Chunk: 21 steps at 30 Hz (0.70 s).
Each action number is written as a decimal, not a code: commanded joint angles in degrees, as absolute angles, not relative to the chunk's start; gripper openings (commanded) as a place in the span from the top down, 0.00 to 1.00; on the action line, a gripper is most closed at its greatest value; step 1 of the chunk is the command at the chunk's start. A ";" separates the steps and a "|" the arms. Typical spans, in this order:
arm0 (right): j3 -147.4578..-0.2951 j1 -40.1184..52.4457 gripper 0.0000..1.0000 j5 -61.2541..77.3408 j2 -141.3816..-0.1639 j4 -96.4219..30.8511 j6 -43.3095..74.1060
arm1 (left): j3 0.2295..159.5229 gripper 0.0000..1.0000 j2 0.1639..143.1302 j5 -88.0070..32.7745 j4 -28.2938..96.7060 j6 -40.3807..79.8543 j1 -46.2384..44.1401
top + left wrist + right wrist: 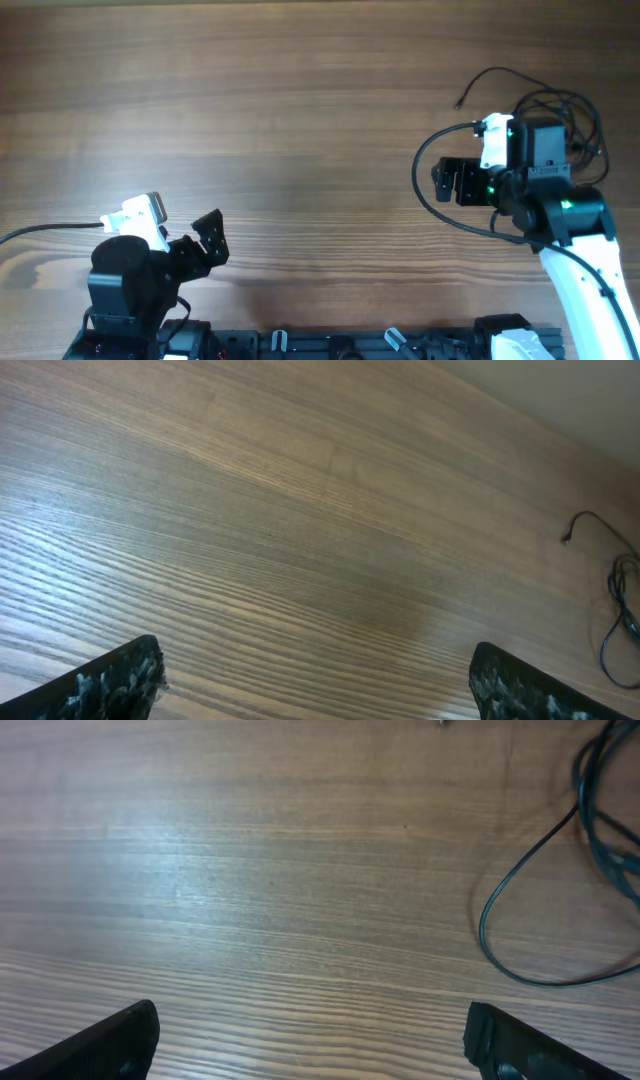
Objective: Untangle cables
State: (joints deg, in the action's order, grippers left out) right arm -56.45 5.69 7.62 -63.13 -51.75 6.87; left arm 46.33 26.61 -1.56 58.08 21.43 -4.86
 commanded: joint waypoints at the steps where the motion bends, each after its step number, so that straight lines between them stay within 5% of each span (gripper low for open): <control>1: -55.79 5.61 0.00 7.09 -63.00 -51.51 7.64 | 45.95 0.00 26.26 -2.04 58.11 20.34 -4.97; 14: -55.13 5.61 0.00 4.49 -44.14 -51.42 6.39 | 45.95 0.00 26.26 -2.07 58.11 20.34 -4.97; 21: -37.85 5.61 0.00 4.51 -28.03 -29.93 6.20 | 45.95 0.00 26.26 -2.07 58.11 20.34 -4.97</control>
State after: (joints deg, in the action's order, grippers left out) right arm -45.06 5.69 5.58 -33.36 -36.77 6.39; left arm 46.33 26.59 -1.56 58.24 21.45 -4.86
